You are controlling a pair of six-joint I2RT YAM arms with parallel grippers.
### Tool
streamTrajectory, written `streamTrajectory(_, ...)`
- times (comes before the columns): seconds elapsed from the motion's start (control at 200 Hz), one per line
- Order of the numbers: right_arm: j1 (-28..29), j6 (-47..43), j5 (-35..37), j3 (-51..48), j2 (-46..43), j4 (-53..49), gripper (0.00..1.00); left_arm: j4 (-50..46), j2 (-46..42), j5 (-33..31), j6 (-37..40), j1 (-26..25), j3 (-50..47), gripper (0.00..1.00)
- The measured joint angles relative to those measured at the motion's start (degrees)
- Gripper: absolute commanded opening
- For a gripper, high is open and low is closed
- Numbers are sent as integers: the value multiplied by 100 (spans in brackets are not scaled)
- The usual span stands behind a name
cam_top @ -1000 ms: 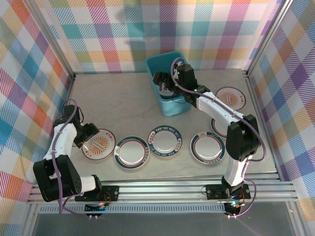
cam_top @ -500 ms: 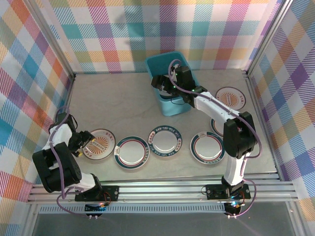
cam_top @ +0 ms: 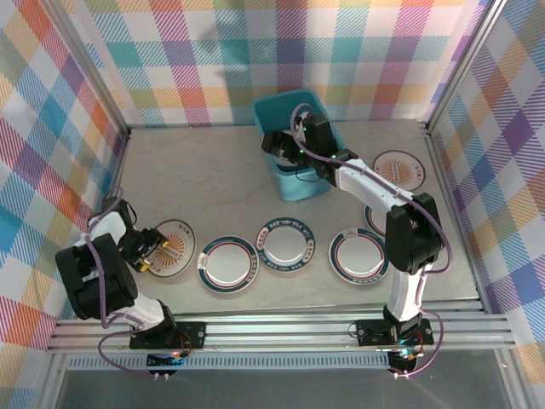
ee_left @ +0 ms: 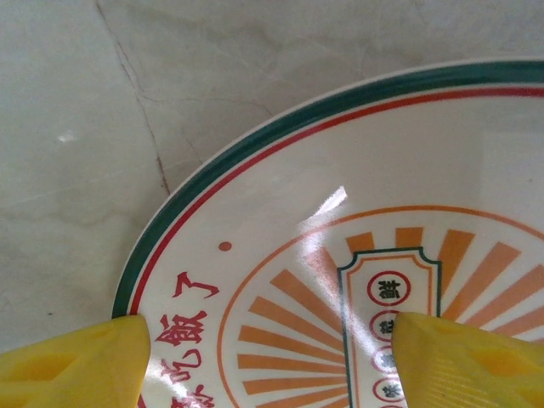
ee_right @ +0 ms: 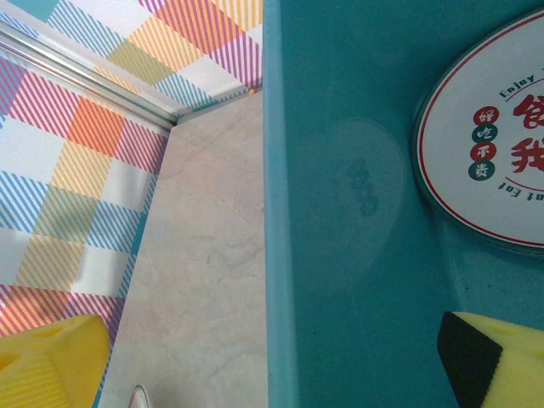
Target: Place the plates into the plastic bin on the countertop
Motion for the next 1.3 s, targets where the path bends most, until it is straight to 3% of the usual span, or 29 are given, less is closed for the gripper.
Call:
streamTrajectory(0.47, -63, 153, -109, -20, 98, 184, 99, -120, -568, 157, -2, -50, 9, 75)
streamTrajectory(0.735, -81, 243, -173, -164, 120, 387, 99, -503, -595, -61, -17, -55, 101, 77)
streamTrajectory(0.975, -153, 280, -297, -203, 122, 433, 99, -669, -424, -540, -107, -55, 164, 79)
streamTrajectory(1.3, -221, 304, -402, -199, 203, 479, 99, -570, 42, -555, -157, -310, 160, 79)
